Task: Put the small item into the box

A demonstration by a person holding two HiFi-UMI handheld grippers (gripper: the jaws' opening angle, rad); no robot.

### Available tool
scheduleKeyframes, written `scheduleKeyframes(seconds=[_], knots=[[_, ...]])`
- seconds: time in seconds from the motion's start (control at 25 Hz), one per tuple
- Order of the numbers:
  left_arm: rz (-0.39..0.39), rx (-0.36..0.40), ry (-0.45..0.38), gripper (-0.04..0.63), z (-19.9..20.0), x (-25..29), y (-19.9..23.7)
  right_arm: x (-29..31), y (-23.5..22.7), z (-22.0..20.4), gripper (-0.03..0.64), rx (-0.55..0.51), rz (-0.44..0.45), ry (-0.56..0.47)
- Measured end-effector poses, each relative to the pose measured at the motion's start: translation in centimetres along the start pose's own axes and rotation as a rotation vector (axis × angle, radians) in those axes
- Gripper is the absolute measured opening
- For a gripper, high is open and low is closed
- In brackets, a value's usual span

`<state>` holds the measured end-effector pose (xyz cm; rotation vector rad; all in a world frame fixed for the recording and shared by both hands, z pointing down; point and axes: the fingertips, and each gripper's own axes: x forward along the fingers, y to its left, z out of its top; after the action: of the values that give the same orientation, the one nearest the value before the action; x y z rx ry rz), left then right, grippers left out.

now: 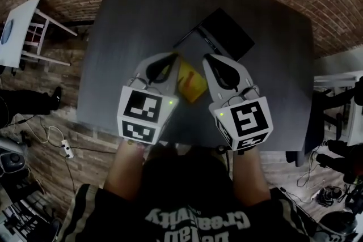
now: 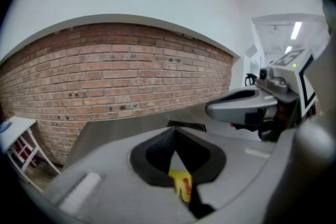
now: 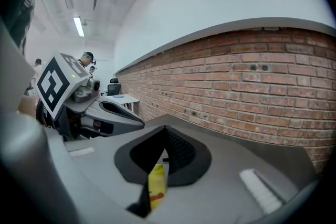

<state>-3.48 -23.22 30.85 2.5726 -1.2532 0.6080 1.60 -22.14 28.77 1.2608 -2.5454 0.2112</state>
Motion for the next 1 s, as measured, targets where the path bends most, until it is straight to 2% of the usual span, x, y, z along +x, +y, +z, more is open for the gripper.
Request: scheduleKeyframes(seconds=[1.0], knots=[[0.03,0.127,-0.196,0.002,10.2,-5.5,-1.8,-4.4,0.5,8.5,0.006,-0.072,-0.025,-0.145]])
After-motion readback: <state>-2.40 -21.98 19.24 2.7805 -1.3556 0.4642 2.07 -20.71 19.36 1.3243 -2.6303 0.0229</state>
